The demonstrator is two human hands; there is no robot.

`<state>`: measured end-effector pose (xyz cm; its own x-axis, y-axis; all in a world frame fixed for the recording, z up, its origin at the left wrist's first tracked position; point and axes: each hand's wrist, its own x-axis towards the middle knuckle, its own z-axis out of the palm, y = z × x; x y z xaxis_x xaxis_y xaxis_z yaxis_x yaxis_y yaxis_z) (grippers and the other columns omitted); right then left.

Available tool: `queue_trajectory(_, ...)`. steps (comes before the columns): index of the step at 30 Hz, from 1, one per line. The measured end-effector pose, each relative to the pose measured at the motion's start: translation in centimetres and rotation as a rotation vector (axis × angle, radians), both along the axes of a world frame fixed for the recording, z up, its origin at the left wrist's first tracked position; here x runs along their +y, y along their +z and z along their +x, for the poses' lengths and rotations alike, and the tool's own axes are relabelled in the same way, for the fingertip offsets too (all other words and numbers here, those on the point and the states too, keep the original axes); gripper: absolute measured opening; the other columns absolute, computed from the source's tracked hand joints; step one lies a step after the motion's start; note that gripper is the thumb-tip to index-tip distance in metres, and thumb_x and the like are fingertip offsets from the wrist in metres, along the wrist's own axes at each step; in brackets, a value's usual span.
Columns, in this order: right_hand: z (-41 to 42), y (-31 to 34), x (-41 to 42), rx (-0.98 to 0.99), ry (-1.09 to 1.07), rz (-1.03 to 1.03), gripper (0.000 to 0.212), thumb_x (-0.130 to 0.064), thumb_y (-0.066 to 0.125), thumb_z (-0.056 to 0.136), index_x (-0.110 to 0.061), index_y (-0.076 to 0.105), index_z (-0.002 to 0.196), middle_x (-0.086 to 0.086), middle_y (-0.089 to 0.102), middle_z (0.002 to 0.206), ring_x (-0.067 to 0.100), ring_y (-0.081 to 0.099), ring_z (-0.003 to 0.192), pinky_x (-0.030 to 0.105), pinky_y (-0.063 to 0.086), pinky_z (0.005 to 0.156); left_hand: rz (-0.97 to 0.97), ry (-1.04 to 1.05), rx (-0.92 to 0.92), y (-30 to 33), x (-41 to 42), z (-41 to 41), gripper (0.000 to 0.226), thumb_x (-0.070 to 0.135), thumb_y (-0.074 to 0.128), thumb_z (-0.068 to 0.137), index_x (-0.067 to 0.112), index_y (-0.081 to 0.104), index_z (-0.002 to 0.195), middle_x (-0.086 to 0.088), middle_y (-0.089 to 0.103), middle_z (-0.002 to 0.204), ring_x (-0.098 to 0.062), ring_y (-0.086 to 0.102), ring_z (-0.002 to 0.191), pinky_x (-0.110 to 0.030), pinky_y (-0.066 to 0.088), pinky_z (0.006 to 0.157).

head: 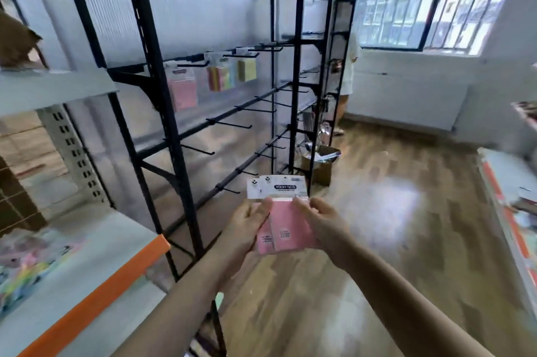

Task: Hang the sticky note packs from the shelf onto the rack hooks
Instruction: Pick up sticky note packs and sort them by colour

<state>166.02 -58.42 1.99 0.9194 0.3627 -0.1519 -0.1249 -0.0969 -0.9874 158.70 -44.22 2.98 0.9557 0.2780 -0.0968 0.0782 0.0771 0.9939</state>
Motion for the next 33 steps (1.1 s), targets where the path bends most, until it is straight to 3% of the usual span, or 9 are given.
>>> queue_trajectory(3, 4.3, 1.1, -0.3, -0.035, -0.032, 0.038, 0.027, -0.036, 0.06, 0.092, -0.011, 0.061, 0.101, 0.014, 0.063, 0.1, 0.025, 0.065, 0.08, 0.047, 0.059, 0.062, -0.011, -0.028, -0.063, 0.5, 0.0, 5.0, 0.045, 0.046, 0.051, 0.088, 0.006, 0.058, 0.106, -0.013, 0.071, 0.094, -0.024, 0.067, 0.079, -0.039, 0.055, 0.073)
queue_trajectory(6, 8.8, 2.7, -0.1, -0.13, -0.074, 0.053, 0.016, -0.028, 0.063, 0.091, -0.013, 0.061, 0.095, 0.017, 0.063, 0.098, 0.024, 0.062, 0.076, 0.056, 0.055, 0.065, -0.037, 0.04, -0.063, 1.3, 1.2, 10.3, 0.029, 0.04, 0.047, 0.095, 0.013, 0.057, 0.097, -0.007, 0.065, 0.078, -0.017, 0.064, 0.063, -0.027, 0.051, 0.058)
queue_trajectory(10, 15.1, 4.5, 1.4, -0.203, -0.115, 0.076, 0.01, -0.016, 0.061, 0.092, -0.01, 0.058, 0.099, 0.017, 0.065, 0.097, 0.021, 0.061, 0.069, 0.036, 0.051, 0.054, -0.042, 0.113, -0.08, 2.8, 3.6, 16.7, 0.018, 0.037, 0.05, 0.095, 0.022, 0.057, 0.09, -0.007, 0.066, 0.084, -0.021, 0.065, 0.07, -0.04, 0.057, 0.07)
queue_trajectory(14, 20.5, 5.5, 3.4, -0.187, -0.052, 0.181, 0.008, -0.003, 0.06, 0.089, -0.008, 0.054, 0.093, 0.014, 0.058, 0.086, 0.024, 0.055, 0.07, 0.029, 0.045, 0.055, 0.036, 0.177, -0.179, 4.1, 6.3, 21.4, 0.016, 0.032, 0.052, 0.095, 0.024, 0.062, 0.085, 0.0, 0.068, 0.073, -0.005, 0.064, 0.054, -0.02, 0.051, 0.05)
queue_trajectory(18, 24.5, 5.5, 6.0, -0.163, -0.031, 0.27, 0.02, 0.003, 0.051, 0.084, -0.006, 0.059, 0.099, 0.008, 0.064, 0.088, 0.02, 0.058, 0.073, 0.026, 0.048, 0.055, 0.097, 0.254, -0.197, 4.6, 8.3, 24.0, 0.019, 0.037, 0.049, 0.095, 0.025, 0.062, 0.09, 0.002, 0.067, 0.077, -0.009, 0.064, 0.063, -0.027, 0.053, 0.055)
queue_trajectory(22, 27.7, 5.4, 9.0, -0.128, 0.031, 0.259, 0.03, -0.005, 0.051, 0.085, -0.022, 0.062, 0.064, -0.005, 0.061, 0.059, 0.011, 0.056, 0.054, 0.023, 0.042, 0.053, 0.211, 0.34, -0.202, 4.9, 9.7, 25.2, 0.048, 0.06, 0.048, 0.078, 0.021, 0.06, 0.103, -0.007, 0.067, 0.09, -0.022, 0.067, 0.08, -0.034, 0.056, 0.061)
queue_trajectory(25, 29.7, 6.1, 11.0, -0.138, 0.2, 0.309, 0.037, -0.026, 0.054, 0.095, -0.022, 0.068, 0.061, -0.001, 0.058, 0.051, 0.011, 0.053, 0.04, 0.019, 0.041, 0.042, 0.294, 0.393, -0.273, 5.3, 10.6, 25.8, 0.039, 0.063, 0.048, 0.077, 0.031, 0.062, 0.093, -0.001, 0.07, 0.086, -0.016, 0.069, 0.073, -0.031, 0.055, 0.056)
queue_trajectory(29, 32.1, 7.7, 14.5, -0.229, 0.403, 0.309, 0.028, -0.037, 0.06, 0.09, -0.013, 0.073, 0.083, 0.009, 0.072, 0.074, 0.018, 0.063, 0.06, 0.029, 0.05, 0.059, 0.396, 0.524, -0.316, 5.9, 11.1, 26.2, 0.024, 0.06, 0.051, 0.085, 0.043, 0.067, 0.09, 0.007, 0.072, 0.09, -0.01, 0.068, 0.082, -0.027, 0.055, 0.07)
queue_trajectory(33, 33.2, 9.6, 17.7, -0.323, 0.642, 0.319, 0.03, -0.035, 0.062, 0.092, -0.006, 0.07, 0.091, 0.023, 0.07, 0.091, 0.026, 0.062, 0.075, 0.04, 0.045, 0.072, 0.483, 0.715, -0.307, 7.3, 11.1, 26.4, 0.035, 0.06, 0.052, 0.079, 0.029, 0.067, 0.087, 0.013, 0.072, 0.085, -0.006, 0.067, 0.08, -0.016, 0.05, 0.067)
